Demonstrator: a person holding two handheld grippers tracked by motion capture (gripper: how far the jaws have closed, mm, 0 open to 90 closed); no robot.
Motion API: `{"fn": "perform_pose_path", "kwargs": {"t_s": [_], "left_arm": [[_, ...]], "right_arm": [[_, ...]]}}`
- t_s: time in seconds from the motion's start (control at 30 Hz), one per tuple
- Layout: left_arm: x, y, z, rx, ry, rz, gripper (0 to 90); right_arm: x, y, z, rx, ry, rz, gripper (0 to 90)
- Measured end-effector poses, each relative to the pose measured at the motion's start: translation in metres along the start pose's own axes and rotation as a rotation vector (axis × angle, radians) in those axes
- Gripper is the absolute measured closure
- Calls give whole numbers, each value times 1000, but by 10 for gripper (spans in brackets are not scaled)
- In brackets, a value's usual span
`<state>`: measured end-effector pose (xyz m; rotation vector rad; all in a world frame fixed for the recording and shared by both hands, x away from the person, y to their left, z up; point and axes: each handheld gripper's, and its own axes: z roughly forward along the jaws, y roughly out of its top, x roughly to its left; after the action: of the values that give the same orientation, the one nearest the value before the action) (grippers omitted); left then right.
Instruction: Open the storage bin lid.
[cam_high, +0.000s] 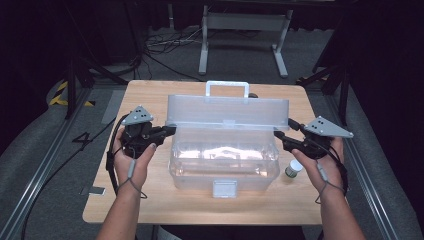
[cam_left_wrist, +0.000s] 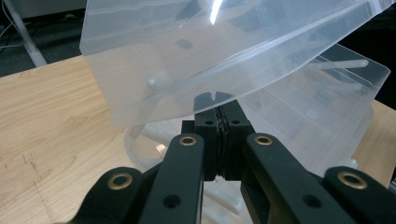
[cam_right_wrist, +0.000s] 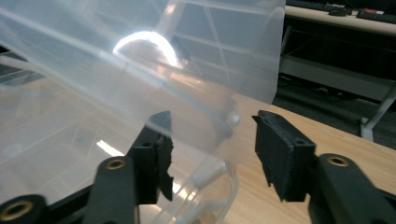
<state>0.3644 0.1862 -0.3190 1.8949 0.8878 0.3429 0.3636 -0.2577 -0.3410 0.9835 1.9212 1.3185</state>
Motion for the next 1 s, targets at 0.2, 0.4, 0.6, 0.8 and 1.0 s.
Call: {"fn": "perform_pose_path", "kwargs": {"t_s": [0.2, 0.4, 0.6, 0.8, 1.0], "left_arm": [[0, 0, 0, 0, -4, 1, 877], [0, 0, 0, 0, -7, 1, 876], [0, 0, 0, 1, -9, 2, 867], [0, 0, 0, 6, -15, -2, 856], [0, 0, 2, 17, -16, 0, 826]], "right_arm": [[6, 7, 8, 0, -88, 4, 482], [8, 8, 12, -11, -130, -12, 485], [11, 10, 16, -30, -150, -29, 503], [13, 10, 18, -41, -167, -33, 530], [13, 11, 19, -52, -180, -37, 547]]}}
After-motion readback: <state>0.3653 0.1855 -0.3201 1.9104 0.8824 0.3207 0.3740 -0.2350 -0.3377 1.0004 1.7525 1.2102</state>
